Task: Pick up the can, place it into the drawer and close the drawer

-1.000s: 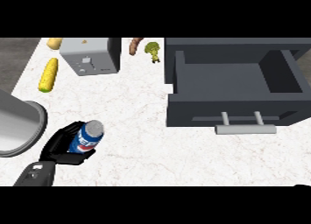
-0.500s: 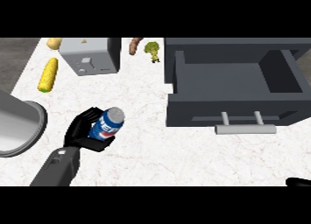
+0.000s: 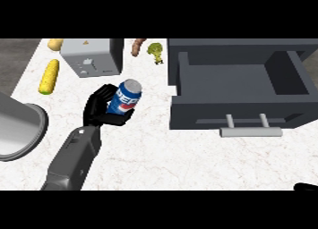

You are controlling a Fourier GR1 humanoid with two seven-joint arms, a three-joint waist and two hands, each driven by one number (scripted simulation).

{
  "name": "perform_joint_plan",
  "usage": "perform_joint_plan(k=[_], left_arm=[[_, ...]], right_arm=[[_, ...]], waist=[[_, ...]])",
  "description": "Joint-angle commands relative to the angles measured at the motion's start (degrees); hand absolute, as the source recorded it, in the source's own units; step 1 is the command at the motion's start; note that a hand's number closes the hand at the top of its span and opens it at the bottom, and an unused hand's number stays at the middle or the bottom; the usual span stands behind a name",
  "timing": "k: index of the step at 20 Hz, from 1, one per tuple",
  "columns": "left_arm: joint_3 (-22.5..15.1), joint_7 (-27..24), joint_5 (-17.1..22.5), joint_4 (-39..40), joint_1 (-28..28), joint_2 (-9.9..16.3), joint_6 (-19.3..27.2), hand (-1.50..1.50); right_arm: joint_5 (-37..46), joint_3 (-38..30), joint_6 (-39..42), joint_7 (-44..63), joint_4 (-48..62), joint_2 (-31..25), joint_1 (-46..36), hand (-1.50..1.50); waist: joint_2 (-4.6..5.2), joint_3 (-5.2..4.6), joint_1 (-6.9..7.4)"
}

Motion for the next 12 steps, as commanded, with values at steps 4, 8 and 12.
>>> perform_joint_plan(k=[4,8,12], left_arm=[[-10.90,7.91,6.69,-6.23,-5.85,-1.72,8.45,1.50],[-14.30,17.22,5.39,-17.66,-5.26,-1.75,7.18,1.50],[-20.40,25.55,11.26,-23.26,-8.81,-1.76,13.03,1.50]], right_arm=[[0.61,0.36,0.47,-1.44,0.14,0.87,1.22,-1.50],[3.83,1.55,-1.71,-0.39,1.62,0.90,-1.99,-1.50],[-3.04,-3.98,1.18,0.51,-1.20,-1.31,1.87,-1.50]], waist=[[-0.55,0.07,0.22],[-0.54,0.07,1.33],[-0.61,0.07,-0.03]])
